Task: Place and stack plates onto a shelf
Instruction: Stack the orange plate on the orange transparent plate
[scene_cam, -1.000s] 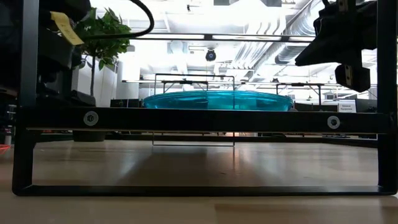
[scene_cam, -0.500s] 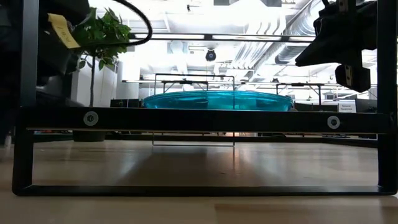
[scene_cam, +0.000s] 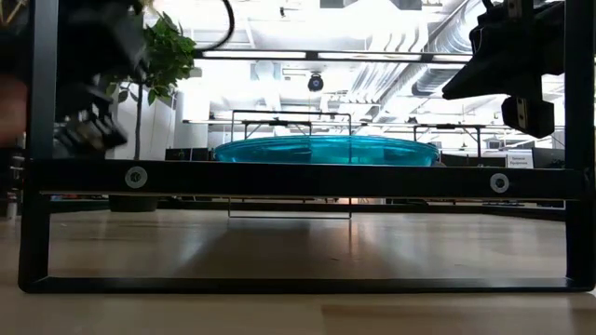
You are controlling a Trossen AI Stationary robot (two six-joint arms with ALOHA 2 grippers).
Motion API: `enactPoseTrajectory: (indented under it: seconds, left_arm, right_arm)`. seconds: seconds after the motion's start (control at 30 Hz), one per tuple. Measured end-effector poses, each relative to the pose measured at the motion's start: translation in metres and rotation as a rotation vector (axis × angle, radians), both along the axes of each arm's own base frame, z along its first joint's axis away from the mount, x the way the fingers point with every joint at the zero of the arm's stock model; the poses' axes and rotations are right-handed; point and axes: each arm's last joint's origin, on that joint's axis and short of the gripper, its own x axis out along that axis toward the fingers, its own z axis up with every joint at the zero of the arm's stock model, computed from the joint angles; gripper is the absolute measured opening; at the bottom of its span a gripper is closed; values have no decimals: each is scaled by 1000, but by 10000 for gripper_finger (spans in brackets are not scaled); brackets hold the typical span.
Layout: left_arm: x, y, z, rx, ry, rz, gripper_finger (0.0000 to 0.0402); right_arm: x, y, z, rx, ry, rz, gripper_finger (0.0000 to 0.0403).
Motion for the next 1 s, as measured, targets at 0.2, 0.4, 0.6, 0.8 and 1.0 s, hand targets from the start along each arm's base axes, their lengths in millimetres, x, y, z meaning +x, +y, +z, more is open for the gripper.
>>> enactPoseTrajectory:
  seconds: [0.2,0.4,0.6,0.8,1.0]
  left_arm:
    - [-10,20,38,-155,-41,265,0]
    - [-10,44,61,-138,-203,874,0]
    - [-4,53,56,-133,-243,1303,0]
    - [16,42,39,-208,-278,1548,0]
    - [38,30,12,-289,-291,1669,0]
  right_arm:
    - [0,0,0,-1,3,0,0]
    - [0,0,-1,-4,8,0,0]
    - [-1,0,-1,-9,13,-3,0]
    - [-1,-1,-1,-20,12,-6,0]
    - [0,-1,-1,-29,13,-3,0]
